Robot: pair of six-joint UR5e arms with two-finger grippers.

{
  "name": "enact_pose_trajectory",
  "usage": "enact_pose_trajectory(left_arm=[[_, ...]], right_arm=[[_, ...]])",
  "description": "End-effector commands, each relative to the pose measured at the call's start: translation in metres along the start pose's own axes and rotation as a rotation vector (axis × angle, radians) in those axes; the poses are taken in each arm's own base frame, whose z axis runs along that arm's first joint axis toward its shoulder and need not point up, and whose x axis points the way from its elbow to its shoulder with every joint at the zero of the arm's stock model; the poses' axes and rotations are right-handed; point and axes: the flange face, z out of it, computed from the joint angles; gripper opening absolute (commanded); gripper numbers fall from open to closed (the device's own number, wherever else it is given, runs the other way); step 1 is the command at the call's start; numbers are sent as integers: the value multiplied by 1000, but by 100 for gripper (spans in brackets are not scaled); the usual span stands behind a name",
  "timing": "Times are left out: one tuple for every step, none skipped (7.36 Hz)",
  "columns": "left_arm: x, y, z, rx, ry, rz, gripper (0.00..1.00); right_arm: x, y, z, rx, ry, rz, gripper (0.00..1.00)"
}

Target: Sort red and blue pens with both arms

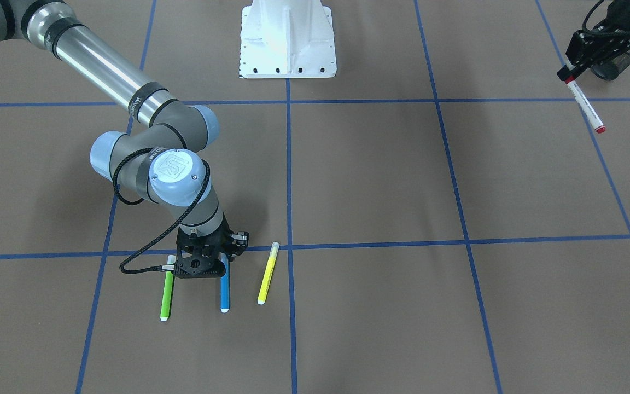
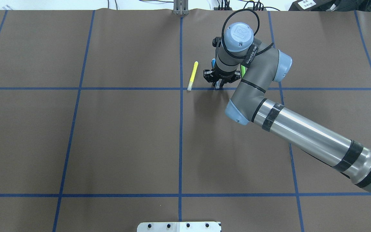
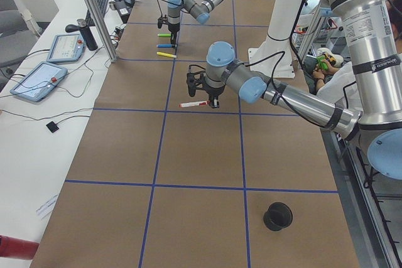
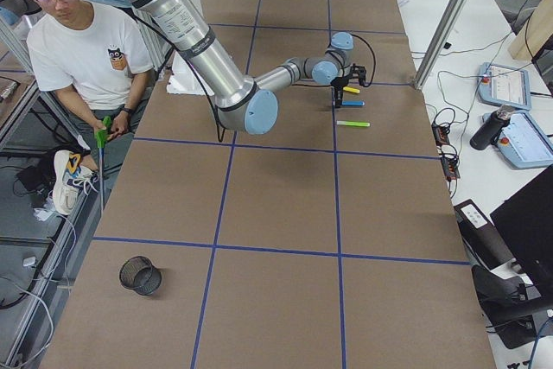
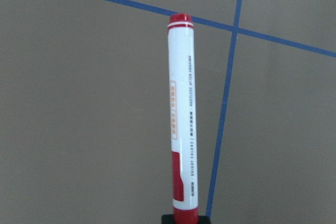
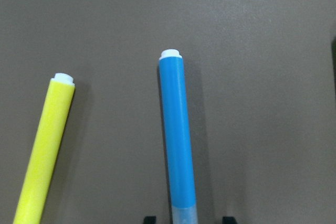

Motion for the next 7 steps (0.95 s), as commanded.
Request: enact_pose_trajectory(left_arm=[[0,0,0,0,1,1,0],[1,1,-2,3,2,2,0],[-1,2,-3,3,-1,-2,0],[-8,11,-7,2,-4,-7,0],[-35,25,-9,-12,-35,33,0],[-71,37,-18,-11,-63,83,0],[-105,45,-20,-28,-72,113,0]], right_arm=[[2,2,4,-5,5,-8,0],[-5,-3,-7,4,-10,-9,0],[-3,-14,-23,0,-30,4,0],[1,-22,-42,-12,-42,19,0],[20,-23,-65,-52,-68,43,0],[45,-3,-74,-57,-77,43,0],[73,12,-88,-50,-89,45,0]])
